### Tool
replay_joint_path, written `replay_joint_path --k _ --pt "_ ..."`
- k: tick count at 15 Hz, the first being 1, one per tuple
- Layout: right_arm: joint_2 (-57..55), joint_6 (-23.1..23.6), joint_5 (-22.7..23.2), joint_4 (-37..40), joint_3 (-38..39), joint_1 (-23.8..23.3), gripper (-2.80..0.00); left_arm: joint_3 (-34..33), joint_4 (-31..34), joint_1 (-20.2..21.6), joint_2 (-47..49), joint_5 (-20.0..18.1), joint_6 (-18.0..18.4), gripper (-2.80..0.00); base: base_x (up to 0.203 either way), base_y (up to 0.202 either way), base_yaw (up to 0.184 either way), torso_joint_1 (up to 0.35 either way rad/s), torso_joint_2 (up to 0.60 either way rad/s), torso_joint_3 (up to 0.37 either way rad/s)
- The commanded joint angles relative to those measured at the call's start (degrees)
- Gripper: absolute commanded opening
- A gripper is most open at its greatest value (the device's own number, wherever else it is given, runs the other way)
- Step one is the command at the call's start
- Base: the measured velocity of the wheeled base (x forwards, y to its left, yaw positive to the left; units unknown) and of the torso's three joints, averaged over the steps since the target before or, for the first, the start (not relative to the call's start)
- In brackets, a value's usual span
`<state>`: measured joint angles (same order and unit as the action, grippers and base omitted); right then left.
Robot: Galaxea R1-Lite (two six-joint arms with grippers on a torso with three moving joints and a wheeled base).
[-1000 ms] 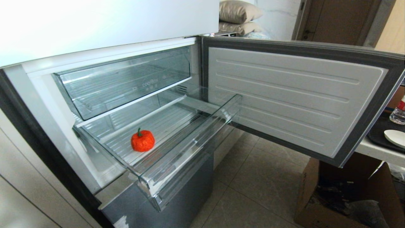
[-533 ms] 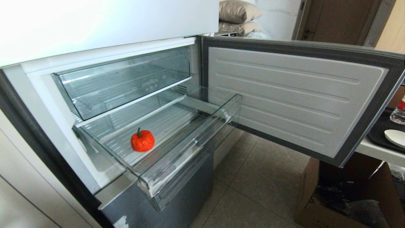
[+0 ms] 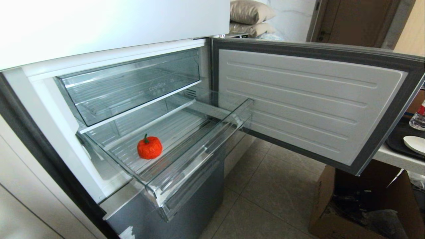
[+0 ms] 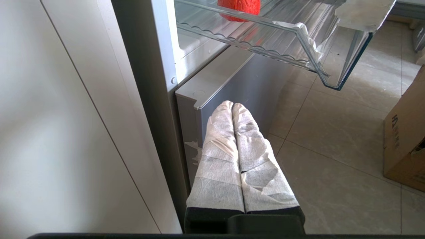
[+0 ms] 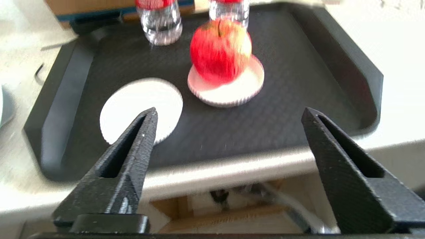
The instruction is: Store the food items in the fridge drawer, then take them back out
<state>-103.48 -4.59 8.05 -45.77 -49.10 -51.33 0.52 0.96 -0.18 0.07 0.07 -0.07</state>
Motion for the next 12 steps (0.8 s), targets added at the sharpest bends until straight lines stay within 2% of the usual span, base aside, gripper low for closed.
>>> replay_joint_path --k 1,4,9,12 --pt "-5.1 0.1 0.0 -0.8 -3.8 1.1 0.0 0.0 0.0 0.0 0.0 0.0 0.0 -2.8 0.0 0.0 0.0 0.0 0.0 0.0" --pt "-9.3 0.9 -0.1 -1.2 -8.6 2.1 0.0 0.0 0.0 0.0 0.0 0.0 0.0 -2.8 0.0 0.0 0.0 0.0 0.0 0.0" --pt "-10.5 1.5 -0.3 -1.2 -9.7 4.1 0.0 0.0 0.0 0.0 0.0 0.0 0.0 -2.8 0.0 0.0 0.0 0.0 0.0 0.0" --pt "-12.4 2.1 -0.9 -0.9 -14.3 4.7 0.0 0.0 0.0 0.0 0.0 0.0 0.0 -2.8 0.0 0.0 0.0 0.0 0.0 0.0"
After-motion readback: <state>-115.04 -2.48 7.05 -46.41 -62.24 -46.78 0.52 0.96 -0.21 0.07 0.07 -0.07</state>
